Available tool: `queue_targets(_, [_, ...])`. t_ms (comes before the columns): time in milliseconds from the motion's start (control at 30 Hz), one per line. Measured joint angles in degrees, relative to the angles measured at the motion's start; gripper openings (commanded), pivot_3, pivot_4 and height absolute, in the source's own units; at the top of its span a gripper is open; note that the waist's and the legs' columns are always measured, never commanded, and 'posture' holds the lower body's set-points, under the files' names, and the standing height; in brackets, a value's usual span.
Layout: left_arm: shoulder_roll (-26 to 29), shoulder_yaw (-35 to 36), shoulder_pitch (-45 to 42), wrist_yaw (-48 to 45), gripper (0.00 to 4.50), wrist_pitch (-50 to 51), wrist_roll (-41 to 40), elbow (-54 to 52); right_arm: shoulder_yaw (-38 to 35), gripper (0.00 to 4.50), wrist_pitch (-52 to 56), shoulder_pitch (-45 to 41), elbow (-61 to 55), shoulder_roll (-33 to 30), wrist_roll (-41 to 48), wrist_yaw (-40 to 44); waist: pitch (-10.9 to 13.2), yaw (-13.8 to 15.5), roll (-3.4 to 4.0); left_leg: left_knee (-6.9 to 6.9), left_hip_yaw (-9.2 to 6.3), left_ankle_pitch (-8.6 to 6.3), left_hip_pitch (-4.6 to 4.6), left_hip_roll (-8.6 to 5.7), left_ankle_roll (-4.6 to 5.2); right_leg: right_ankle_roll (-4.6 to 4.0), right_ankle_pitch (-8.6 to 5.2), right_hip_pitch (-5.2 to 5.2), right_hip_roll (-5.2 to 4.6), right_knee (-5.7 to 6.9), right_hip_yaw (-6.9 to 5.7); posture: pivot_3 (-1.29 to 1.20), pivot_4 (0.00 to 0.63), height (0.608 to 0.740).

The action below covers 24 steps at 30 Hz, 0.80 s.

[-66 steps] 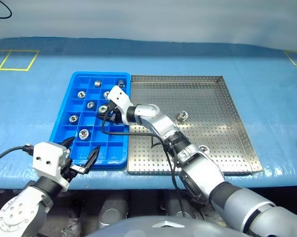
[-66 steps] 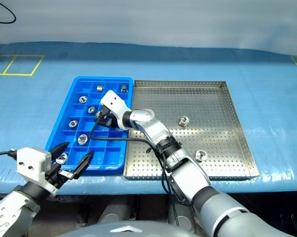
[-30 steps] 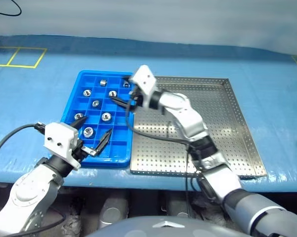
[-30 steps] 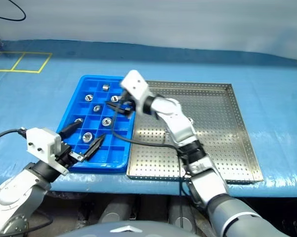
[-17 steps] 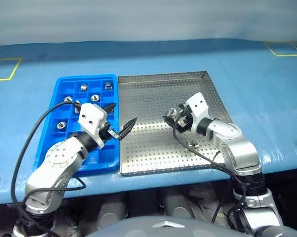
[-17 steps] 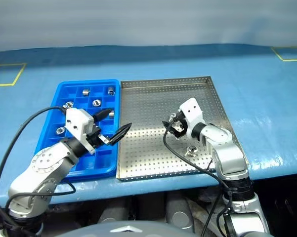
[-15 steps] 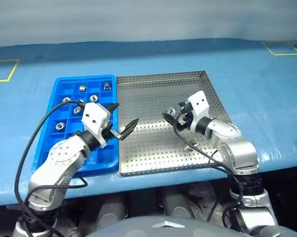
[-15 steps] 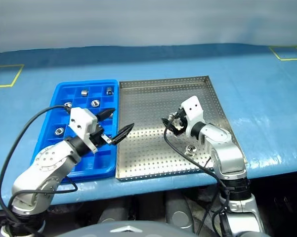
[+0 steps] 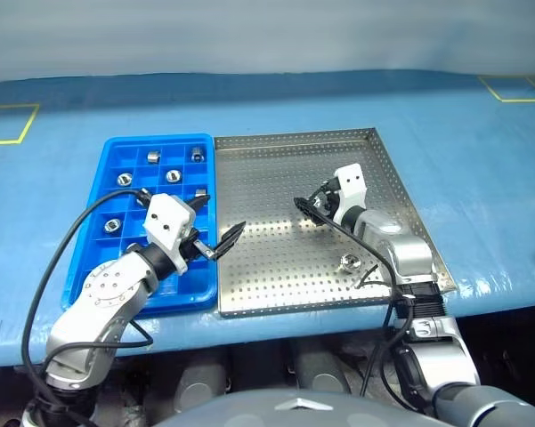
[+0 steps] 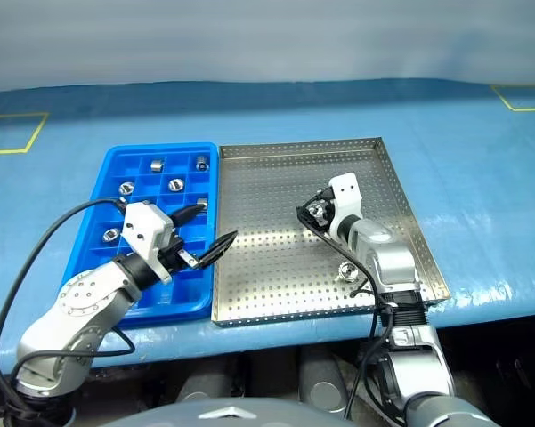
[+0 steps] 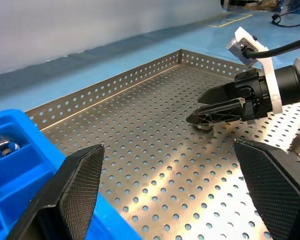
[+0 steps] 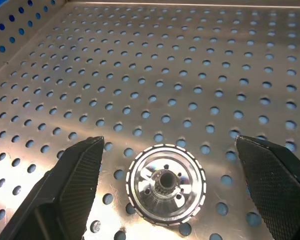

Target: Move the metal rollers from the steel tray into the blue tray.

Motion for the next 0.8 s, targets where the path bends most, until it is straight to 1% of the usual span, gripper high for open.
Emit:
queue_targets(33, [0.0,0.1,0.0,0.1,4.50,0.0,0.2,-0.1,0.1,4.46,0.0,-0.2,0.5,0.0,0.0,-0.1,0.0,0.1,0.00,0.00,0.01,-0.01,0.00,-0.01,0.01,0.01,0.00,0.00,-0.01,0.00,0.01,-0.08,0.150,0.740])
queue_targets(133, [0.0,0.2,0.0,0.2,4.50,0.0,0.5,-0.2,0.1,3.87,-0.2,-0.3,1.4,0.1,-0.1,-1.0,0.0,0.2,0.00,0.01,0.02,0.00,0.00,-0.02,0.01,0.02,0.01,0.01,-0.02,0.00,0.02,-0.09,0.150,0.740])
queue_targets(200, [0.0,0.3,0.0,0.2,4.50,0.0,0.7,-0.2,0.0,3.27,-0.2,-0.4,1.6,0.1,-0.1,-1.2,0.0,0.2,0.00,0.01,0.03,0.00,0.00,-0.02,0.00,0.02,0.02,0.01,-0.02,-0.01,0.02,-0.09,0.150,0.740])
queue_targets(300, [0.0,0.5,0.0,0.2,4.50,0.0,0.9,-0.2,0.1,2.22,-0.2,-0.2,1.5,0.0,-0.1,-1.4,0.0,0.1,0.00,0.00,0.04,0.00,0.00,-0.01,0.00,0.03,0.02,0.00,-0.02,0.00,0.02,-0.09,0.150,0.740])
queue_targets(333, [0.0,0.6,0.0,0.1,4.50,0.0,0.9,-0.2,0.1,1.95,-0.2,-0.1,1.3,0.0,-0.1,-1.6,0.0,0.1,0.00,0.00,0.04,0.00,0.00,-0.01,0.01,0.03,0.02,0.00,-0.02,0.00,0.02,-0.09,0.150,0.740])
queue_targets(600, [0.6,2.0,0.6,-0.4,4.50,0.0,0.8,-0.2,0.5,1.95,0.2,1.4,-3.3,-0.3,-0.2,-1.7,0.0,0.0,0.00,0.00,0.08,-0.02,0.00,-0.01,0.04,0.04,0.03,-0.02,-0.03,0.00,0.05,-0.09,0.150,0.740])
queue_targets(733, [0.8,4.5,2.5,-0.6,4.50,0.1,0.2,-1.2,1.9,1.95,0.6,1.3,-8.7,-0.2,0.1,-0.8,0.0,-0.1,0.00,-0.01,0.09,-0.03,0.00,0.01,0.04,0.05,0.03,-0.06,-0.02,0.00,0.06,-0.09,0.150,0.740])
queue_targets(800, [1.1,7.8,4.3,-0.4,4.50,0.0,0.2,-1.8,3.2,1.95,1.0,1.2,-12.1,0.7,0.9,-0.1,0.0,-0.4,0.01,-0.04,0.12,-0.03,0.00,0.05,0.04,0.03,0.02,-0.12,0.00,0.02,0.08,-0.08,0.150,0.740])
